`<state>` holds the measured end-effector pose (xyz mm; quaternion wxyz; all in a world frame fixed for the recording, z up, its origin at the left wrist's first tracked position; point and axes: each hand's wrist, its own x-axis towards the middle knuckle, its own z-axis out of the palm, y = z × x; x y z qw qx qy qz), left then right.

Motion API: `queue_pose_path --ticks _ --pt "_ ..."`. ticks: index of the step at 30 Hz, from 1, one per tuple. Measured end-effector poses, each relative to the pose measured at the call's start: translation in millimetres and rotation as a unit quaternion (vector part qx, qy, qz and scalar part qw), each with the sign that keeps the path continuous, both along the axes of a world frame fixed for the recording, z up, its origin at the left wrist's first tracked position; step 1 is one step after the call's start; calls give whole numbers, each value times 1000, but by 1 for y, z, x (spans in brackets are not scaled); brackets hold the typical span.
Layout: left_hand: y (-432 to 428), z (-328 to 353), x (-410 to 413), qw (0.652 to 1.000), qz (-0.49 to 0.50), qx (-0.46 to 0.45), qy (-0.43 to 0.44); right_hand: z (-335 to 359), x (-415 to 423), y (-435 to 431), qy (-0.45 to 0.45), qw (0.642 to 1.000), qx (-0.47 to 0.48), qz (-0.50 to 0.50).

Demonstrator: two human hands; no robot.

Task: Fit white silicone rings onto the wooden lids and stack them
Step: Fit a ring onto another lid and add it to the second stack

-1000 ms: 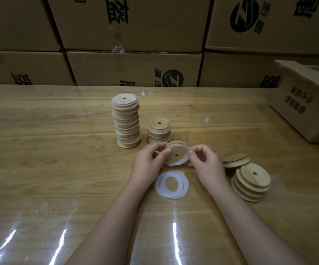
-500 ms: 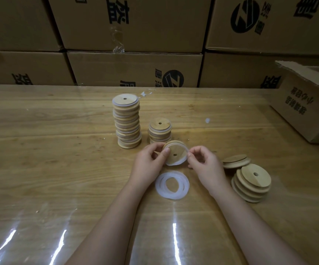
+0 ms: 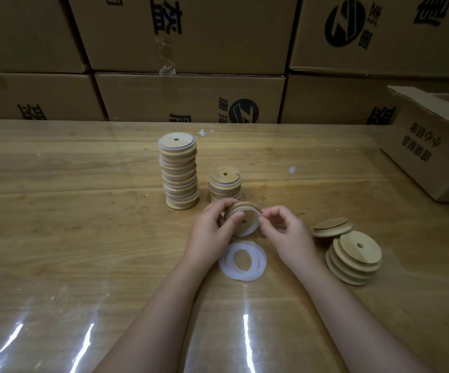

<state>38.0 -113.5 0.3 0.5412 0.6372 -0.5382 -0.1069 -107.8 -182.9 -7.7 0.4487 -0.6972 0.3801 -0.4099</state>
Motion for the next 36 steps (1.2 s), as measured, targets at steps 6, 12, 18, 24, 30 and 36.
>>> queue_pose_path --ticks 6,12,18,24,30,36 --pt "-1 0 0 1000 9 0 -29 -2 0 -1 3 999 -31 -24" --pt "-1 0 -1 999 16 2 -48 -4 1 -2 6 998 -40 -43" --pt "-1 0 -1 999 16 4 -48 -3 1 -2 13 997 -53 -47" --pt "-1 0 0 1000 9 21 -15 -3 2 -4 26 999 0 -29" --pt "-2 1 2 999 7 39 10 -1 0 -4 36 999 14 -5" --pt "-2 -1 4 998 13 49 38 -1 0 -4 68 998 2 1"
